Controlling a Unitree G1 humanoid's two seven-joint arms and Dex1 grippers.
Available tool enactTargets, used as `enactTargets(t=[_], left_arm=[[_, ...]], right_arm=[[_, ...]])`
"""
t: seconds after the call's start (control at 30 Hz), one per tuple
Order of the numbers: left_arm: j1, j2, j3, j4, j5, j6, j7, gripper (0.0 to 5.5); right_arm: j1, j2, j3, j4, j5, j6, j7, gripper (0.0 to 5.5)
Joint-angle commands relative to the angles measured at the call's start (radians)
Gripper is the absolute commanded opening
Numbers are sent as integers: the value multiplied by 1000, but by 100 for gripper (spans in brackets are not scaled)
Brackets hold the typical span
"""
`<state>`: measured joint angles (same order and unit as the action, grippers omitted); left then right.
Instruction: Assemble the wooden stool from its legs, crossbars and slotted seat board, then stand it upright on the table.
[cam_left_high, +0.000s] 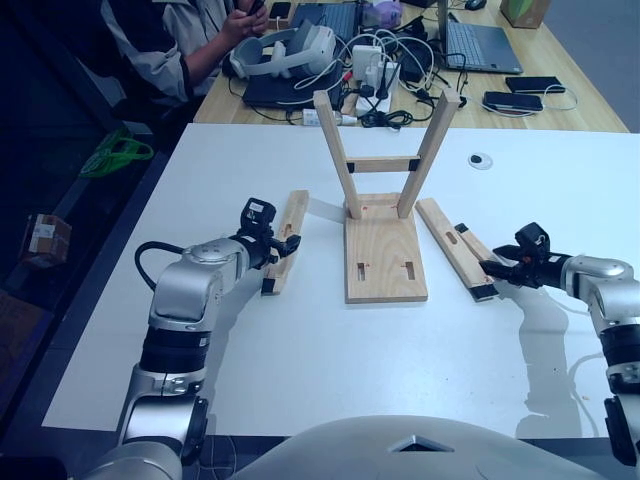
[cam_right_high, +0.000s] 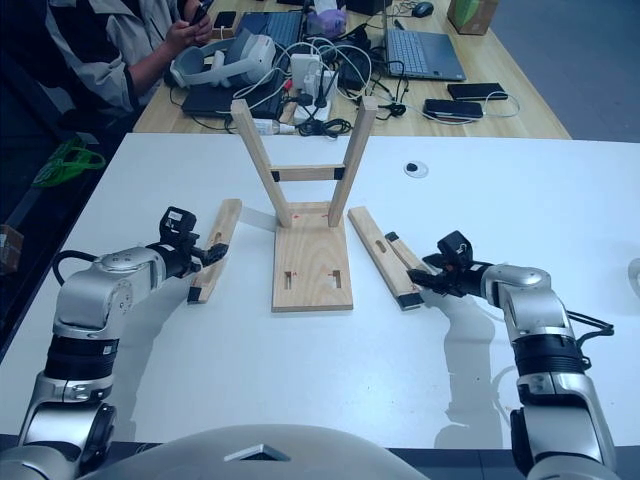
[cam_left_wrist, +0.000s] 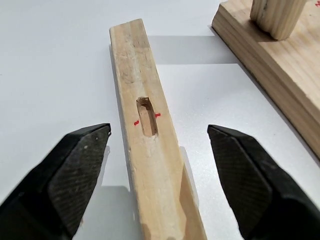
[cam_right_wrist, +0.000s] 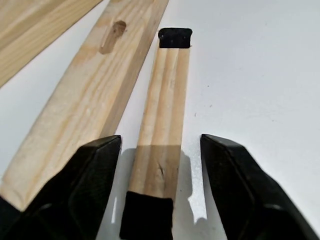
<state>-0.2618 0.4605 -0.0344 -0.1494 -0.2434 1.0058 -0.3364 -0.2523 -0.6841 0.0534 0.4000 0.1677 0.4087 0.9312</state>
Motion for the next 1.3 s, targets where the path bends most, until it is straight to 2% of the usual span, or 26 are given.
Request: enactTargets(t=[0.03, 0.13, 0.27, 0.37, 0.47, 0.6, 0.67, 0.73, 0.83, 1.0, 1.17, 1.3], left_arm=[[-7, 1, -7, -11, 19, -8, 7, 361], [-10, 1, -13, -16, 40, -37, 17, 361], [-71, -14, 33, 24, 108, -178, 106, 361], [-135, -12, 61, 31, 176, -337, 179, 361], [-203, 29, 62, 10, 334, -566, 312, 361], [-279, 178, -101, -5, 691, -896, 386, 361], [-351, 215, -185, 39, 844, -1023, 405, 361], [-436, 231, -245, 93, 957, -1111, 405, 361], [-516, 223, -290, 116, 1094, -1159, 407, 361], [-439, 148, -317, 43, 1171, -1150, 399, 361], [-383, 39, -399, 24, 1174, -1157, 314, 361], [-356, 36, -408, 41, 1199, -1158, 272, 361]], right_arm=[[39, -27, 39, 8, -46, -5, 19, 236], [34, -37, 49, 9, -58, -17, 19, 187], [13, -28, 39, 19, -62, -33, -13, 132], [-40, -2, 4, 28, -51, -40, -66, 129], [-165, 47, -89, 38, -17, -30, -210, 128], [-384, 124, -229, -123, 118, 93, -347, 128], [-477, 141, -246, -208, 140, 149, -409, 128], [-544, 152, -229, -304, 142, 191, -451, 128], [-580, 231, -169, -514, 159, 284, -537, 128], [-423, 445, -46, -817, 217, 388, -677, 128], [-341, 478, 32, -882, 193, 418, -708, 128], [-327, 466, 50, -896, 180, 425, -701, 128]])
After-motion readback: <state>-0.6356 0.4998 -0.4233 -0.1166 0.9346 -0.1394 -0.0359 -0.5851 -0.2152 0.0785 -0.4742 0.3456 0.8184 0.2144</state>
